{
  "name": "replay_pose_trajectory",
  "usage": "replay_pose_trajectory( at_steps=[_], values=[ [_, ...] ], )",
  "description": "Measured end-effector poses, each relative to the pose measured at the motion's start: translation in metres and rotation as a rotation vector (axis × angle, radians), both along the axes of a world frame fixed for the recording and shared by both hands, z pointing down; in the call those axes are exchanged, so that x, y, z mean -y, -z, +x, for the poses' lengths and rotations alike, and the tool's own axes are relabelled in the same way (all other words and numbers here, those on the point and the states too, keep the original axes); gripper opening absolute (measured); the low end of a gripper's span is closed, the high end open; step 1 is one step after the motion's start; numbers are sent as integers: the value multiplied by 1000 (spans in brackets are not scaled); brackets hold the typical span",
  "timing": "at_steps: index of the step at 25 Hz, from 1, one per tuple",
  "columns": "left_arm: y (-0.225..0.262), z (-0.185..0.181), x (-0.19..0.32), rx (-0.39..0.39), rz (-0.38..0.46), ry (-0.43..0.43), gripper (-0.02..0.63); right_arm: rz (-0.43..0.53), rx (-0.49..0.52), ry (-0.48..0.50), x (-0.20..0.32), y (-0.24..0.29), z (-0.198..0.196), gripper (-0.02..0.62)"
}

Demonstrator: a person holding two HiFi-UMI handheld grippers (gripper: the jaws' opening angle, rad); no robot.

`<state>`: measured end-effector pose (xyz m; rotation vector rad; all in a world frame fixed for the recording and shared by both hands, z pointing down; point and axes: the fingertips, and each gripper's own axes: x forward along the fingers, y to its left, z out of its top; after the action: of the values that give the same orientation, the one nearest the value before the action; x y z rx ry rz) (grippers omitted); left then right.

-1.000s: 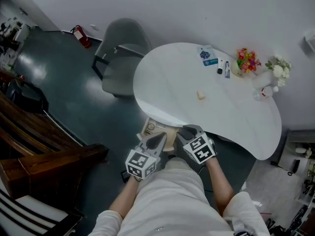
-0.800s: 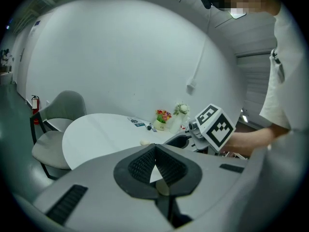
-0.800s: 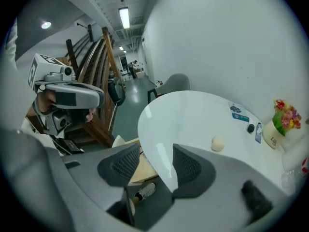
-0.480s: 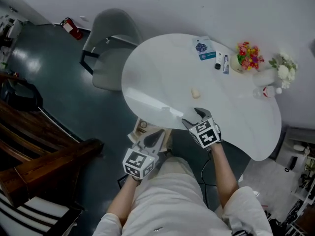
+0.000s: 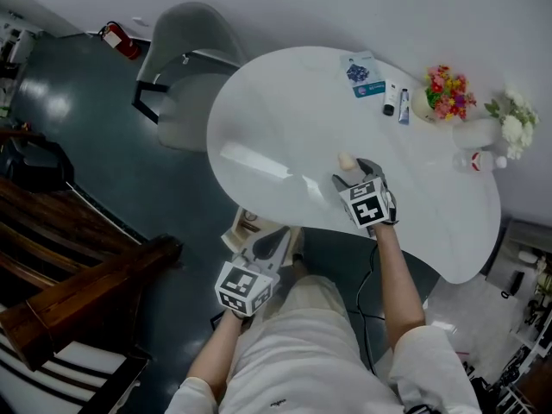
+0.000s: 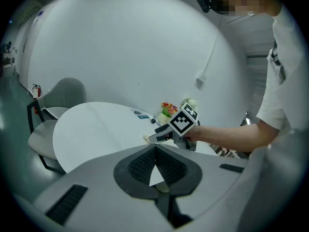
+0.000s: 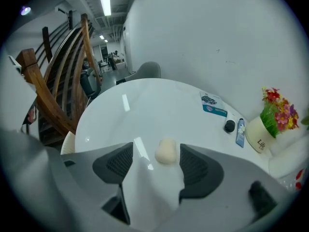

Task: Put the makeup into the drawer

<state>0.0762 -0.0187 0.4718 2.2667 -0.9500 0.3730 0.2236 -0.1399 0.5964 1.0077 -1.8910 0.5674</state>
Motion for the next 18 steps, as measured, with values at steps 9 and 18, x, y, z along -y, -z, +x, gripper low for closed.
replay_pose_trajectory(
  at_steps=[9, 18],
  values=[
    [-13, -4, -5, 0, -38, 22, 8, -45, -83, 66, 15, -30, -1, 301],
    [-12, -17, -11, -3, -41, 53, 8, -24, -117, 49, 18, -33, 6, 169]
  ],
)
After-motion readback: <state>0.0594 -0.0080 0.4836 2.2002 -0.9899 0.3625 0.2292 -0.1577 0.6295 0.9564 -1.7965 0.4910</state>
